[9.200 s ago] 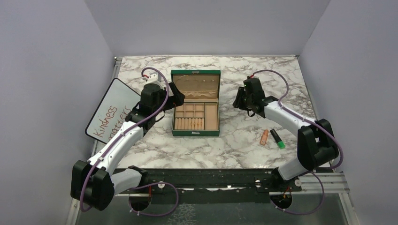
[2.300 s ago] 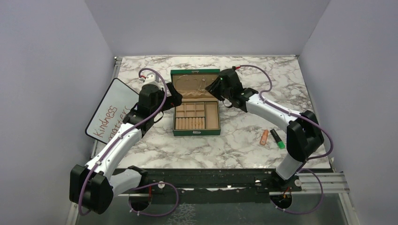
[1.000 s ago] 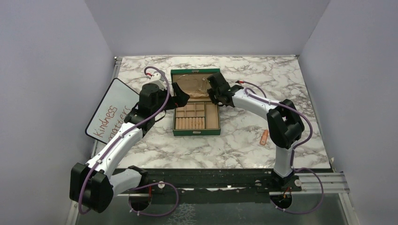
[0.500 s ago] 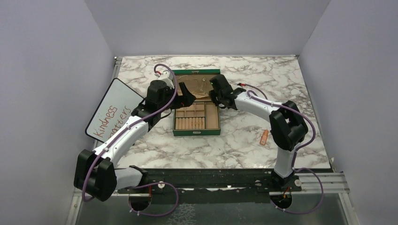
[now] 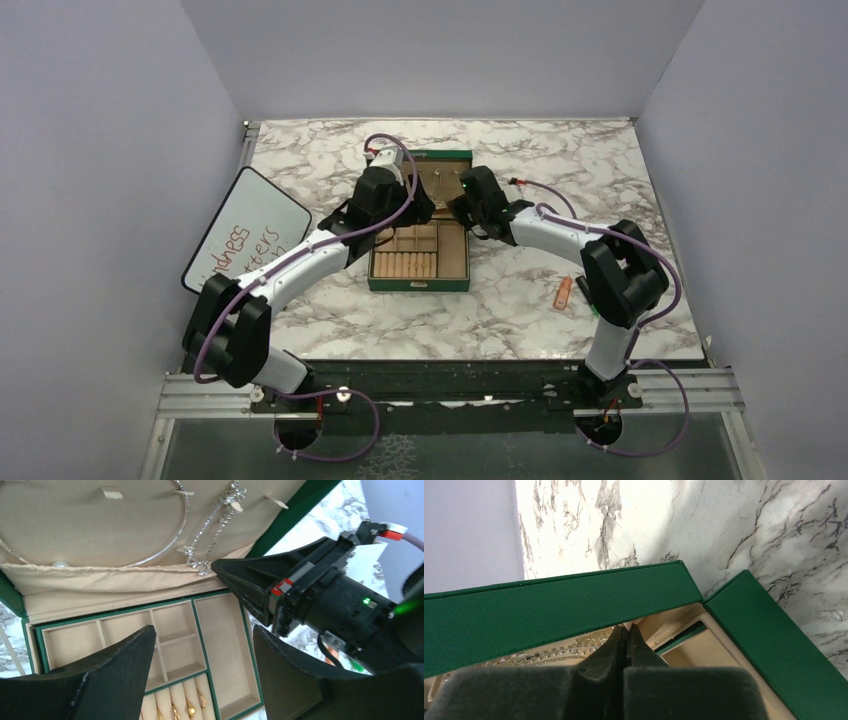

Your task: Organize the mixed jewelry

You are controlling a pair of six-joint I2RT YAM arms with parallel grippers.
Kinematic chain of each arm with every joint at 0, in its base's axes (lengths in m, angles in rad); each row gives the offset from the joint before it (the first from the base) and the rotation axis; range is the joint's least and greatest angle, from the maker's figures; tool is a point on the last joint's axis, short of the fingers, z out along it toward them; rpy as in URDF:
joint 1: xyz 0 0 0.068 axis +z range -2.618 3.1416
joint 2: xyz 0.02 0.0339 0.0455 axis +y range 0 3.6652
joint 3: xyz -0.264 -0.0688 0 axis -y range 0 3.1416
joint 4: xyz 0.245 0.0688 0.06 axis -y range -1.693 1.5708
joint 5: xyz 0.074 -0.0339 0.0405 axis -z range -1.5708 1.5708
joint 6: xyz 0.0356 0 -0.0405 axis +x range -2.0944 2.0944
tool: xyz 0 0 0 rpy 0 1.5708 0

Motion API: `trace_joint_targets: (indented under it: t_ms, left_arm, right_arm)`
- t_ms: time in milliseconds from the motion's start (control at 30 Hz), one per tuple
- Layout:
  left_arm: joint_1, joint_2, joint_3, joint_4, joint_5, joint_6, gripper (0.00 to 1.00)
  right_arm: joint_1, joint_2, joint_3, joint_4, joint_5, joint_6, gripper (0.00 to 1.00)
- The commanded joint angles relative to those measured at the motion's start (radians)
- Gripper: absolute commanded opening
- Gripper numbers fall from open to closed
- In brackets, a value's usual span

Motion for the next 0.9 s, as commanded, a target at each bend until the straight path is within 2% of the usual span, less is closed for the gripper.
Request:
trace_joint_targets:
  t_ms: [0, 167, 333, 533, 733, 867]
  left_arm:
    - [-0.022, 0.055, 0.047, 0.11, -0.064, 0.044, 0.63]
    - [-0.031, 0.132, 0.081, 0.157, -0.074, 0.084, 0.57]
    - [-0.034, 0.203, 0.117, 0.2, -0.052, 0.083, 0.56]
    - [-0.037, 0.258, 0.144, 0.205, -0.122, 0.065, 0.57]
    - [-0.037, 0.305, 0.182, 0.193, -0.108, 0.071, 0.57]
    - [-0.037, 0.332, 0.19, 0.181, -0.111, 0.068, 0.49]
  right_arm:
    - [-0.011, -0.013, -0.05, 0.016, -0.095, -0.06, 0.01]
    - [-0.024, -0.014, -0.081, 0.074, -0.142, -0.086, 0.01]
    - [-0.026, -0.012, -0.091, 0.092, -0.173, -0.122, 0.01]
    - [-0.026, -0.015, -0.11, 0.114, -0.197, -0.155, 0.01]
    - [-0.026, -0.025, -0.135, 0.148, -0.216, -0.167, 0.01]
    - [-0.026, -0.036, -0.138, 0.148, -0.216, -0.18, 0.01]
